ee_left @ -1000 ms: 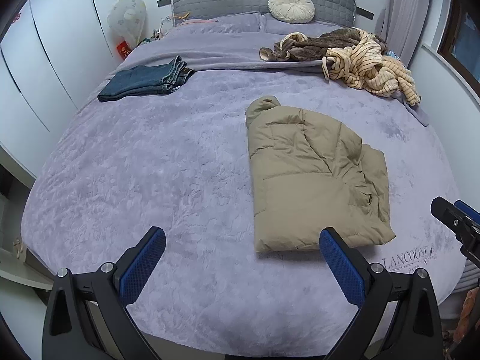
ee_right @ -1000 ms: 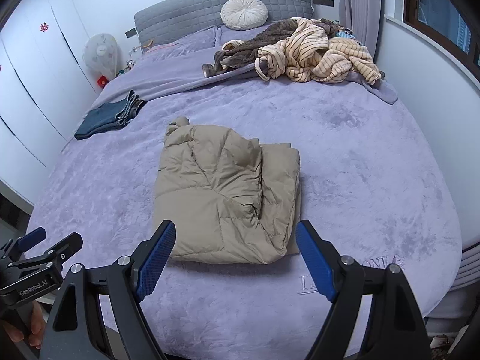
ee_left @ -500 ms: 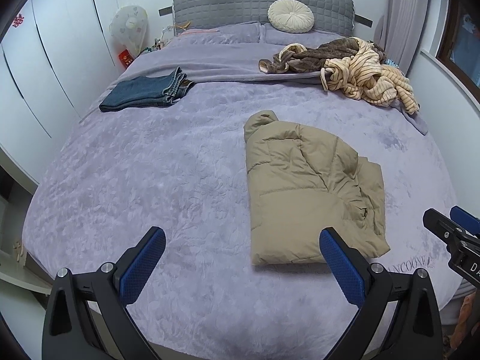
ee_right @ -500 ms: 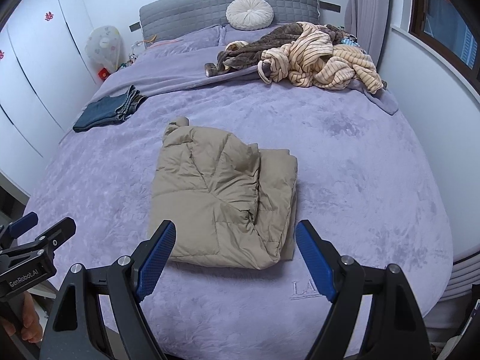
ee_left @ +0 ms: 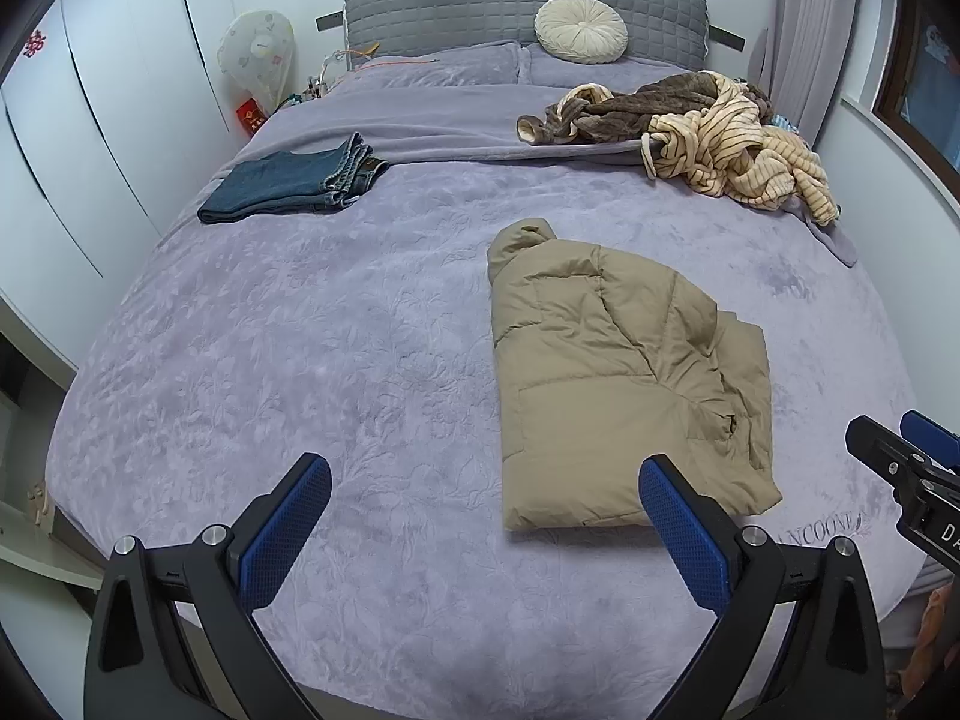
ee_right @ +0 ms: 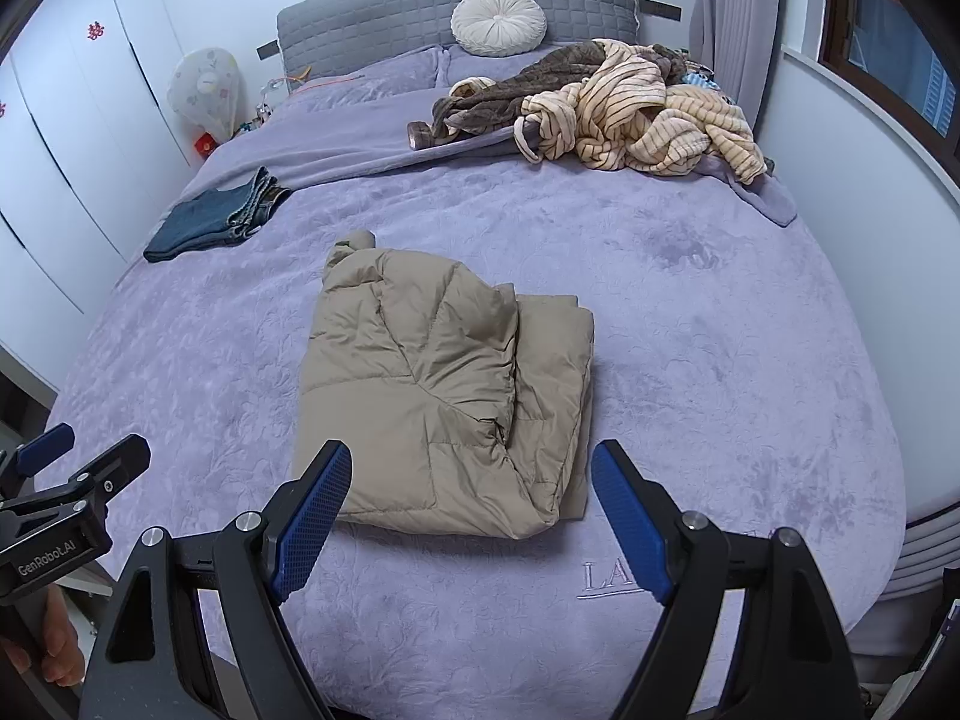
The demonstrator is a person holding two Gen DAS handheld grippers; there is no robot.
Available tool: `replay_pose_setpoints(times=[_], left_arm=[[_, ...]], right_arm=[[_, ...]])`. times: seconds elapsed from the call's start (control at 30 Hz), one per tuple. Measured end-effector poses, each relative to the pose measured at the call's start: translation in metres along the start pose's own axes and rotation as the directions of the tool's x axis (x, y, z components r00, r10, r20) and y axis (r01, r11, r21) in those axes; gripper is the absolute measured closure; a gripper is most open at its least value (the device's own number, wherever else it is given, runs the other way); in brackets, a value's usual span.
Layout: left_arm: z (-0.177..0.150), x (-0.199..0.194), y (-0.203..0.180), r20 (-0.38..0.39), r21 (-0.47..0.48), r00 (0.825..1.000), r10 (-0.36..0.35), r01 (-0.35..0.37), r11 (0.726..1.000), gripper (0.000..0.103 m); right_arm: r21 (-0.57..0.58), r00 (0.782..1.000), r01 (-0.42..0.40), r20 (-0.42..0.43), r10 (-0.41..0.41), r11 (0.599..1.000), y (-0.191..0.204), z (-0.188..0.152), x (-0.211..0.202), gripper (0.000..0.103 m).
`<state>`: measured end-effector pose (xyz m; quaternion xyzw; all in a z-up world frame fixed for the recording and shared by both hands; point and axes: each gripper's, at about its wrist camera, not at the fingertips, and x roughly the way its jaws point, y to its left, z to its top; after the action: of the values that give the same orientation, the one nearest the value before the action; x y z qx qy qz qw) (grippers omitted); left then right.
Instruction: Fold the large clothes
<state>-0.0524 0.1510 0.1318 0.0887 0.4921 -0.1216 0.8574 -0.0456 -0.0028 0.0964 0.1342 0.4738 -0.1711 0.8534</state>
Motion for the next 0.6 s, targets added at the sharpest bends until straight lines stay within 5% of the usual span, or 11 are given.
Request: replay_pose_setpoints(times=[0.6], left_arm=[[0.0005, 0.0007, -0.0006, -0.001, 0.001, 1.0, 0.0, 0.0, 1.0, 0.0]], right_arm=[[-0.002, 1.0, -0.001, -0.002, 0.001, 1.0, -0.0009, 0.0016, 0.0, 0.019]])
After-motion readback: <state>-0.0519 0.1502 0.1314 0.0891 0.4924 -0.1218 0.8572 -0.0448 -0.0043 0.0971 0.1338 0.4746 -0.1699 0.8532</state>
